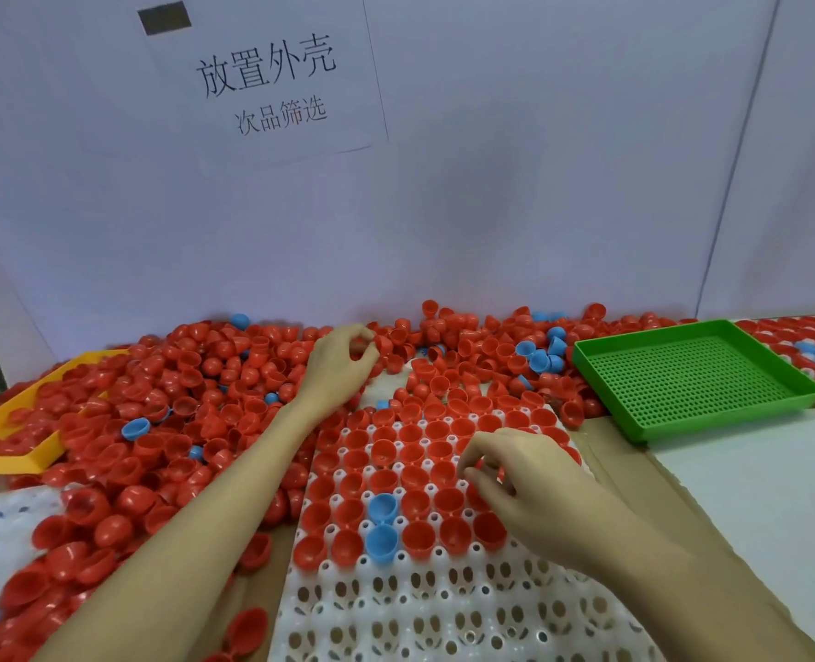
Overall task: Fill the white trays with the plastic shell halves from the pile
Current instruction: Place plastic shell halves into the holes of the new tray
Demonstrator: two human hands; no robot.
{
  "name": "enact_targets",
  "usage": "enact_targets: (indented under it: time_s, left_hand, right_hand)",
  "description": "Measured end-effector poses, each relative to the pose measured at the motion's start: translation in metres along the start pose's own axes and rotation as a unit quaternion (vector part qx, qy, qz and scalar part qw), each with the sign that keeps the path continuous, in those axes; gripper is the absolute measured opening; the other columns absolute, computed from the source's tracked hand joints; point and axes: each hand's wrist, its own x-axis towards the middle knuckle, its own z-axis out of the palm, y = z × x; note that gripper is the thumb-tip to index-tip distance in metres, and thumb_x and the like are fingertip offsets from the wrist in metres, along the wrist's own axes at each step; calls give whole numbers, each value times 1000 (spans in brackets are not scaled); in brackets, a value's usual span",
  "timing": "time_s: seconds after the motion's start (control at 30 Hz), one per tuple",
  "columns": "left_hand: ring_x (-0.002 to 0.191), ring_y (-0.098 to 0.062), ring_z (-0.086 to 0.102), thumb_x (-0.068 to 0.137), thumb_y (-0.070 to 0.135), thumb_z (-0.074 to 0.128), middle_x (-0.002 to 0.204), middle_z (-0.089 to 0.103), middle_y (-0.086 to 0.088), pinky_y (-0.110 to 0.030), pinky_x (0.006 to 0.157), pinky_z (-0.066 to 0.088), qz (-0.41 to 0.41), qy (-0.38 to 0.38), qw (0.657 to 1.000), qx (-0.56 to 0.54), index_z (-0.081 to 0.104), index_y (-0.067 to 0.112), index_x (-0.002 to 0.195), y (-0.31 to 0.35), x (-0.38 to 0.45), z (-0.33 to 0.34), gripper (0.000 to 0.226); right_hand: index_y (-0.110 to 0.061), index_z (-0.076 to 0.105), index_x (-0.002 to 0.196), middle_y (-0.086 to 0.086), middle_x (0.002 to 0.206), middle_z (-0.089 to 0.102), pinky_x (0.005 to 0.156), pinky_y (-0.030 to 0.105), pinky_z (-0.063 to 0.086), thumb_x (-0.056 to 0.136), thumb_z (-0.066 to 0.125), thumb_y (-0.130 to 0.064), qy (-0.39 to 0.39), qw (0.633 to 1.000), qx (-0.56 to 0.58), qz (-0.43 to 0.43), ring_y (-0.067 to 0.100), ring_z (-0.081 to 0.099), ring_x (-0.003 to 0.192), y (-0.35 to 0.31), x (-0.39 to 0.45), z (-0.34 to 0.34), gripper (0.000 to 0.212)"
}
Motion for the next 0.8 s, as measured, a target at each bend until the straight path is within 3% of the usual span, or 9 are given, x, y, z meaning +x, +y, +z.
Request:
enact_targets:
  time_s: [0.1, 0.27, 0.4, 0.5, 0.63, 0.7, 0.8]
  left_hand:
    - [72, -3, 72, 101, 14, 62, 79, 75, 10, -27, 74, 58, 12, -33, 997, -69, 70, 23, 91, 33, -35, -19, 15]
    - [62, -1, 63, 100, 17, 65, 77, 70, 14, -23, 63, 52, 7, -86, 989, -123, 71, 30, 88, 71, -115, -32, 19]
    - [62, -12, 63, 103, 22, 65, 80, 70, 9, -33, 61, 55, -23, -103, 979, -175, 73, 30, 92, 86, -154, -40, 16]
    - [62, -13, 66, 104, 25, 65, 82, 72, 5, -31, 64, 56, -36, -82, 971, -220, 75, 28, 97, 90, -166, -45, 12]
    - [90, -12, 76, 99, 40, 66, 109, 72, 7, -19, 83, 57, -53, -101, 939, -323, 68, 27, 122, 84, -172, -56, 26]
    - [108, -16, 73, 95, 34, 75, 120, 67, 14, -25, 94, 57, -34, -115, 948, -295, 63, 35, 128, 77, -174, -59, 34]
    - [116, -17, 69, 94, 23, 79, 122, 69, 11, -22, 99, 54, 8, -79, 965, -250, 63, 35, 123, 73, -174, -60, 35]
  right_hand:
    - [-35, 60, 123, -20, 101, 57, 73, 11, 44, 107, 54, -30, 18, 999, 24, 14, -5, 56, 87, -2, 1, 0, 18]
    - [-42, 42, 146, -19, 112, 64, 79, 16, 56, 101, 66, -27, 66, 980, 186, -10, -7, 64, 101, -18, 1, 3, 53]
    - [-38, 63, 129, -18, 117, 67, 79, 28, 63, 96, 74, -20, 59, 970, 232, -44, 4, 70, 102, -32, 0, 6, 39]
    - [-36, 71, 118, -17, 115, 70, 77, 29, 64, 93, 77, -15, 75, 963, 254, -48, 7, 73, 98, -36, -2, 9, 33]
    - [-35, 71, 114, -16, 114, 71, 81, 29, 63, 91, 79, -13, 87, 959, 268, -38, 8, 73, 100, -36, 0, 8, 33]
    - [-32, 70, 113, -14, 115, 71, 80, 30, 64, 91, 78, -9, 81, 951, 296, -38, 11, 74, 101, -34, 0, 6, 33]
    - [-29, 69, 113, -11, 116, 70, 83, 33, 64, 91, 78, -7, 71, 945, 316, -49, 14, 74, 103, -33, 1, 5, 33]
